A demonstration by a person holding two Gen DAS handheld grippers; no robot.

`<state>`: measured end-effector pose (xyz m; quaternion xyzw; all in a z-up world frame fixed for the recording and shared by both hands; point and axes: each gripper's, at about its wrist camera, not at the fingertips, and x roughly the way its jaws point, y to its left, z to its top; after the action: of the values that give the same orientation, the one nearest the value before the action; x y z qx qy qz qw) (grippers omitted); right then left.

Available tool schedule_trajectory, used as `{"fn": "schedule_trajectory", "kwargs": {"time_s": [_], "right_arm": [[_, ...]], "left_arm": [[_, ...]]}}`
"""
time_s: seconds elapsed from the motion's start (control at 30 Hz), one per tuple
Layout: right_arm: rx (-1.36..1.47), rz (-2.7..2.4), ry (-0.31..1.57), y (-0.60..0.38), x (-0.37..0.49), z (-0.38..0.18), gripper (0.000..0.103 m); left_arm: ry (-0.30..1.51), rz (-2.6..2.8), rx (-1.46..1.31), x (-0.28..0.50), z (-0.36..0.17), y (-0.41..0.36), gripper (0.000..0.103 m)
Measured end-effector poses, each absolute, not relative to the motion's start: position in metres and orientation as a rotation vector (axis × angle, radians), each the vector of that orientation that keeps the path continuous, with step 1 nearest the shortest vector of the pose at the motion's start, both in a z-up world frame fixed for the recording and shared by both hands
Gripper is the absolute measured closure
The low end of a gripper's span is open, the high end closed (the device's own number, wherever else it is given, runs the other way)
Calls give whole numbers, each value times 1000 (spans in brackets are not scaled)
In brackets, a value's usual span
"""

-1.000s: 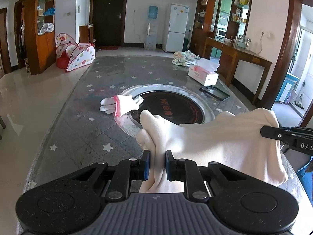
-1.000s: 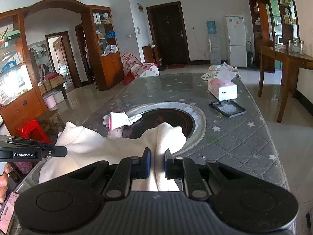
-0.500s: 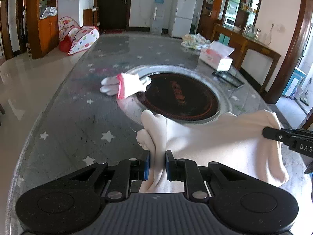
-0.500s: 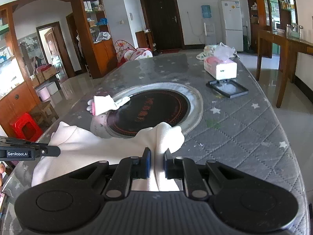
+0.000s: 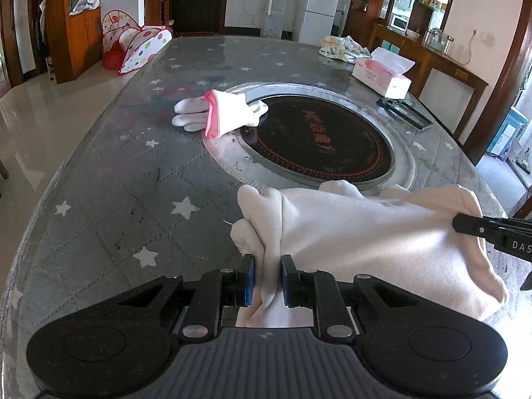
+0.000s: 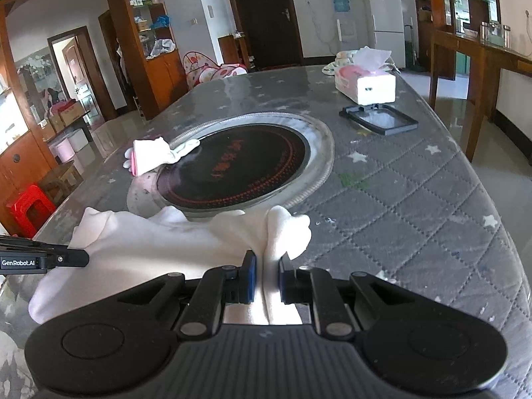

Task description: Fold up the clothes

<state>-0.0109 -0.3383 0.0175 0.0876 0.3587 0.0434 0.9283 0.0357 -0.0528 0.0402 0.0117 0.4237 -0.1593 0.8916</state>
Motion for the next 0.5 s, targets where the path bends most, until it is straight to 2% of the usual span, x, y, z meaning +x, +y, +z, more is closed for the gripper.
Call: {"fn": "schedule_trajectory", "kwargs": {"time_s": [0.5], "right_arm": [[166,67,639,-344,-47,56,91]], "left_arm": [[806,-390,39,7,79,-71,85]]}}
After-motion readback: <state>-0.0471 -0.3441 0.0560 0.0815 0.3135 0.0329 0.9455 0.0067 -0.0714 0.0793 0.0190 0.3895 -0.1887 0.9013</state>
